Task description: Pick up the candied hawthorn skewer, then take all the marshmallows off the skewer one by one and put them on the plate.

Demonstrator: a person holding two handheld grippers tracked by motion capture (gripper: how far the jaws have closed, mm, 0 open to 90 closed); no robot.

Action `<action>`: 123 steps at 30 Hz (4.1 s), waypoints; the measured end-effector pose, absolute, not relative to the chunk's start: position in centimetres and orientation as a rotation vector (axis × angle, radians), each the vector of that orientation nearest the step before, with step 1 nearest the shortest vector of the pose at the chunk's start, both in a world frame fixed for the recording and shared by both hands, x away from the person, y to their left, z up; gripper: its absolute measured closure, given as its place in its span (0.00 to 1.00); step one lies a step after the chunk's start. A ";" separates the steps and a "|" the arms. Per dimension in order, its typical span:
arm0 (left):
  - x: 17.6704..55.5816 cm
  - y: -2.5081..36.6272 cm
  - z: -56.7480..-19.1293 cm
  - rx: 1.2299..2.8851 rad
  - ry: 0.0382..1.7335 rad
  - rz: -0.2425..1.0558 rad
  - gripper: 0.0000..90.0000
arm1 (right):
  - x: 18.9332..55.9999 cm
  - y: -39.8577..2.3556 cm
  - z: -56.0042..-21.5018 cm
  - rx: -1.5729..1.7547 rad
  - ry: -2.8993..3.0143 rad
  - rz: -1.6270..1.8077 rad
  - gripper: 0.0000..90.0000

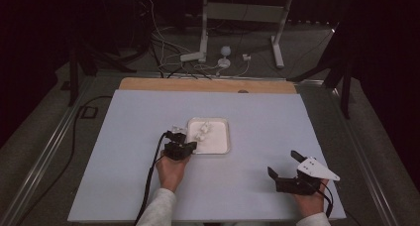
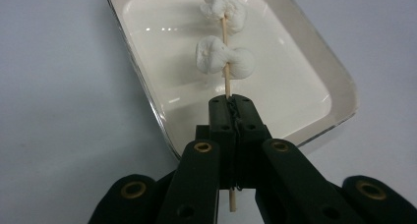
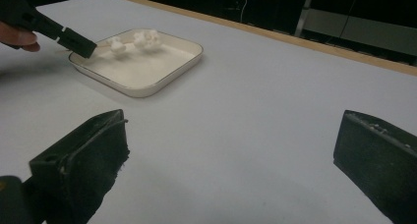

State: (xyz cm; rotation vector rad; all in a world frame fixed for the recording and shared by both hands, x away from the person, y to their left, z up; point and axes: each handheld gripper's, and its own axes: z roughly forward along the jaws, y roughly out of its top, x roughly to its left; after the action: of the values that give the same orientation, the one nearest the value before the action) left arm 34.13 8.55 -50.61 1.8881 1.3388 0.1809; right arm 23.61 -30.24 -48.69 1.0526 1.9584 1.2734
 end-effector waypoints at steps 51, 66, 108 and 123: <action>28.5 14.8 -47.7 1.695 0.937 0.262 1.00 | 32.8 -21.8 -41.7 1.042 2.107 1.498 0.02; 28.1 13.9 -47.8 1.697 0.897 0.256 1.00 | 35.2 -17.6 -41.6 1.087 2.193 1.566 0.06; 27.9 13.2 -47.8 1.710 0.834 0.255 1.00 | 37.6 -13.3 -41.8 1.415 2.307 1.713 0.89; 28.0 13.2 -47.6 1.737 0.846 0.262 1.00 | 37.1 -12.6 -41.3 1.307 2.233 1.579 0.91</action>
State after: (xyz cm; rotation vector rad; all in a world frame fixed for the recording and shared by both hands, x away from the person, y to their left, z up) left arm 27.95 13.22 -47.65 1.7373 0.8465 0.2616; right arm 37.07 -12.57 -41.31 1.3067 2.2330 1.5793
